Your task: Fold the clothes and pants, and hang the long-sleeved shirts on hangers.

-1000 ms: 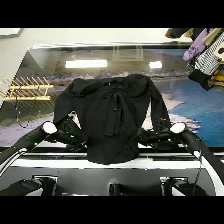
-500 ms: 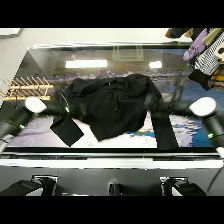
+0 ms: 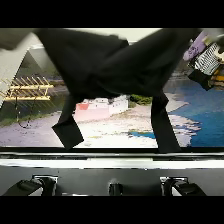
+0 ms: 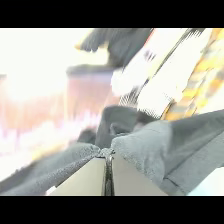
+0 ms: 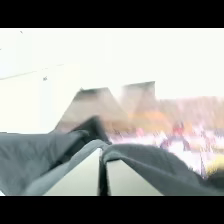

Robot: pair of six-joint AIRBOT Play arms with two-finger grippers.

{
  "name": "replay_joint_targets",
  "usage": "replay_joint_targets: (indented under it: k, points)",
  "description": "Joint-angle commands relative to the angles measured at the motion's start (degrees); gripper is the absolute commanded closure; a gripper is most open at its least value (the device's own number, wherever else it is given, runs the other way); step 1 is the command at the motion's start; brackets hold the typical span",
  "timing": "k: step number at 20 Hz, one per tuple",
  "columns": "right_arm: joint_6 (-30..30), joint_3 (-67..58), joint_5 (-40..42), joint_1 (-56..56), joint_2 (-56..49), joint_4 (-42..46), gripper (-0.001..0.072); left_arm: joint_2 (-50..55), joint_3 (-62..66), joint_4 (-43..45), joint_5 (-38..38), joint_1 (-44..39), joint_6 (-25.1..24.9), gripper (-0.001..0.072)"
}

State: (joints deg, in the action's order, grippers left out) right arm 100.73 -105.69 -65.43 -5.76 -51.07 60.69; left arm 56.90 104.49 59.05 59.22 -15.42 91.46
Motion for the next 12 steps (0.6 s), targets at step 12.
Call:
replay_joint_targets:
  k: [12]
  points:
    - [1.6, -6.3, 2.5, 0.0, -1.2, 5.0, 0.068, -6.2, 1.4, 16.7, -0.2, 0.1, 10.6, 0.0685]
